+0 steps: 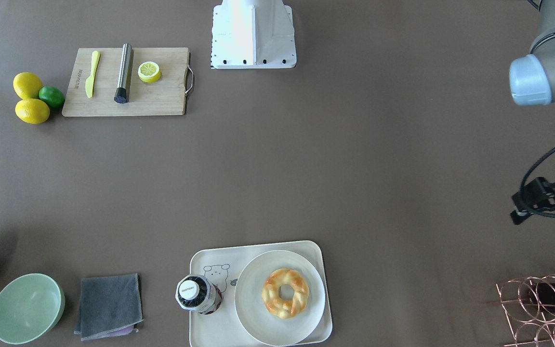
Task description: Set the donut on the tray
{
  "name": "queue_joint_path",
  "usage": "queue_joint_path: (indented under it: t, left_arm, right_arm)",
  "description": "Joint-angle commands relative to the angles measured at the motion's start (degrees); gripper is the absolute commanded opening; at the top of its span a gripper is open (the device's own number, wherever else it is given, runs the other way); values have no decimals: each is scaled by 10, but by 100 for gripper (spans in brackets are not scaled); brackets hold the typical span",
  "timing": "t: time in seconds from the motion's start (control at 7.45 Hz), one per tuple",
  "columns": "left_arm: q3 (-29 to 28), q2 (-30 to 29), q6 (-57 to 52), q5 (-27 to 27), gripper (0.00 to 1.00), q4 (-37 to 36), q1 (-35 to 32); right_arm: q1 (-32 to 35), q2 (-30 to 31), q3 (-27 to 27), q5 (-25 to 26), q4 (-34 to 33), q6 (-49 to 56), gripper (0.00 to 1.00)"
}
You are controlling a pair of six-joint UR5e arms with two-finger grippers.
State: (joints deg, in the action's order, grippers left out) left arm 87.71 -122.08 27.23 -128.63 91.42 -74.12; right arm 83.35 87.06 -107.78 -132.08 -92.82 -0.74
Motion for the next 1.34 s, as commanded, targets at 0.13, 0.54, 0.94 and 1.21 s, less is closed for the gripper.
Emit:
queue_joint_path:
  t: [0.13, 0.54, 0.94, 1.21]
  left_arm:
    - [9, 124, -268, -7, 99, -37, -124]
    - [-3, 251, -393, 0, 99, -37, -168]
    - [11, 319, -424, -7, 99, -34, -260]
    - [40, 348, -423, -7, 99, -32, -306]
  right_arm:
    - [141, 54, 85, 10, 1, 211, 100]
    - [223, 127, 86, 45, 9, 359, 100]
    - [223, 125, 107, 60, 4, 330, 100]
    - [207, 121, 123, 53, 2, 274, 100]
